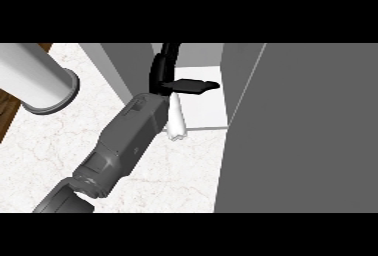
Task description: Pick up the bottled water, place it into the cabinet and close the cabinet
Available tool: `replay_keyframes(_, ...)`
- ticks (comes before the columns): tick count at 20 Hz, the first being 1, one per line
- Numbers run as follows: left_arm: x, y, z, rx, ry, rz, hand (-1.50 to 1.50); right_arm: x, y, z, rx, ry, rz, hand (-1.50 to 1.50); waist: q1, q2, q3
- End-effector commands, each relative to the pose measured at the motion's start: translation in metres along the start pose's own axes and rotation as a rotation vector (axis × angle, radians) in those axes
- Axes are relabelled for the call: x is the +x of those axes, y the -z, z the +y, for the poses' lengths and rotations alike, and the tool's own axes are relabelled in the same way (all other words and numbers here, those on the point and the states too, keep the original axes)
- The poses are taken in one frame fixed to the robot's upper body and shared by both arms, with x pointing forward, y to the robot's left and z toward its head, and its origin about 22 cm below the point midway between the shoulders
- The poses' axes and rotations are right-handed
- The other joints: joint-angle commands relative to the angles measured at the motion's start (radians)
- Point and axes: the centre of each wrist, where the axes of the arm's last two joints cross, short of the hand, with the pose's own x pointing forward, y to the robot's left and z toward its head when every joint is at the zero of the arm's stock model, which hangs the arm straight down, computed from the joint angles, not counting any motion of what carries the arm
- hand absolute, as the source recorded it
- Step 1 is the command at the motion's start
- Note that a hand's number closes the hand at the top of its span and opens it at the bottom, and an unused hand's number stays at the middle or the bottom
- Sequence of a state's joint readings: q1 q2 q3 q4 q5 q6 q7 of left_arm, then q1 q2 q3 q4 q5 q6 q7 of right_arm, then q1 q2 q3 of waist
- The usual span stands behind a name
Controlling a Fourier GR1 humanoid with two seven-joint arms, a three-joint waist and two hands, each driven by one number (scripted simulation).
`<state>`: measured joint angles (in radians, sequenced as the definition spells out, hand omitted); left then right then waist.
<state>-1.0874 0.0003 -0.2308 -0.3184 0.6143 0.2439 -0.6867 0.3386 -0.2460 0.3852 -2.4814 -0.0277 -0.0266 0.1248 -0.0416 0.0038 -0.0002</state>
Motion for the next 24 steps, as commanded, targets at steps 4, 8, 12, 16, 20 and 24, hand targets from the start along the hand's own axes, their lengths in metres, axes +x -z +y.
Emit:
replay_keyframes(4, 0.007, -0.018, -0.011, -0.059, -0.111, 0.004, -1.5, 0.032, -0.016, -0.004, -0.023, 0.001, -0.016, -1.5, 0.048, -0.017, 0.0)
replay_keyframes(8, 0.008, -0.048, -0.014, -0.071, -0.145, 0.034, 1.5, 0.019, -0.008, 0.003, -0.005, 0.002, -0.008, -1.5, 0.059, -0.016, 0.0)
replay_keyframes(12, 0.0, -0.089, 0.005, -0.04, -0.142, 0.062, 1.5, 0.027, -0.013, 0.009, 0.033, -0.044, -0.007, -1.5, 0.062, -0.021, 0.0)
replay_keyframes(16, 0.005, -0.115, 0.003, -0.049, -0.144, 0.065, 1.5, 0.02, 0.001, 0.007, 0.188, -0.14, 0.036, 1.5, 0.066, -0.016, -0.001)
replay_keyframes(20, 0.018, -0.151, 0.027, -0.051, -0.155, 0.081, 1.5, 0.032, -0.006, 0.011, 0.287, -0.133, 0.115, 1.5, 0.066, -0.017, -0.001)
replay_keyframes(24, 0.035, -0.183, 0.061, -0.024, -0.124, 0.042, 1.5, 0.035, -0.004, 0.027, 0.325, -0.01, 0.16, 1.5, 0.057, -0.01, -0.001)
